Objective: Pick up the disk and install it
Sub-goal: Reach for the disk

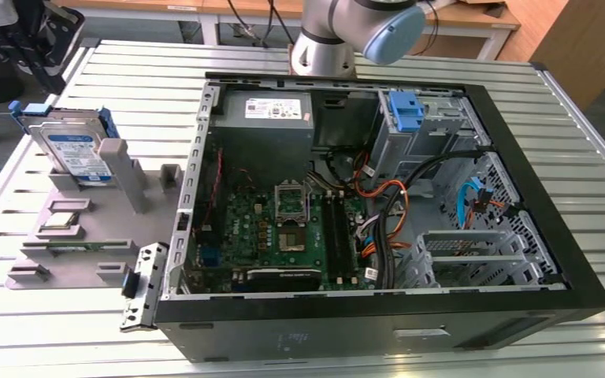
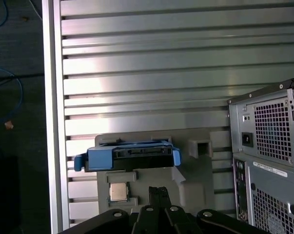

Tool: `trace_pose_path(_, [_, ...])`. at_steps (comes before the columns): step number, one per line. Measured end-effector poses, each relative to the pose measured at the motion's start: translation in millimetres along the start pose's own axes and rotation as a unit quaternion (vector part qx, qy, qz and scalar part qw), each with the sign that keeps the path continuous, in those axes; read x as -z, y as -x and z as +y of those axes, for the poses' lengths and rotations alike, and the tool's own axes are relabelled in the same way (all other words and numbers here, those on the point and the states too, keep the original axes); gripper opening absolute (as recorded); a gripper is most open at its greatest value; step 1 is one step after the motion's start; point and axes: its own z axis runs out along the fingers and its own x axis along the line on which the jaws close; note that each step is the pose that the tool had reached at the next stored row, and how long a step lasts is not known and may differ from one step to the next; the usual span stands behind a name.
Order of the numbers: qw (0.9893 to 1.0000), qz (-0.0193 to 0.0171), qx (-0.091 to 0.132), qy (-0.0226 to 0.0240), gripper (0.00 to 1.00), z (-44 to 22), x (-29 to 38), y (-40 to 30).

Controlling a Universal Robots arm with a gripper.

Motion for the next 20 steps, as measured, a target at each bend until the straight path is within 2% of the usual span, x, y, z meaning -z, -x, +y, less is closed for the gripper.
trace_pose_path(6, [1.0000, -0.0001, 0.000, 0.0001, 0.10, 4.0, -5.3, -5.6])
trace_pose_path(15, [1.0000, -0.0001, 0.000, 0.0001, 0.10, 7.7, -14.6, -19.3])
trace_pose_path(20, [1.0000, 0.0000, 0.000, 0.0000, 0.10, 9.1, -20.9, -22.1])
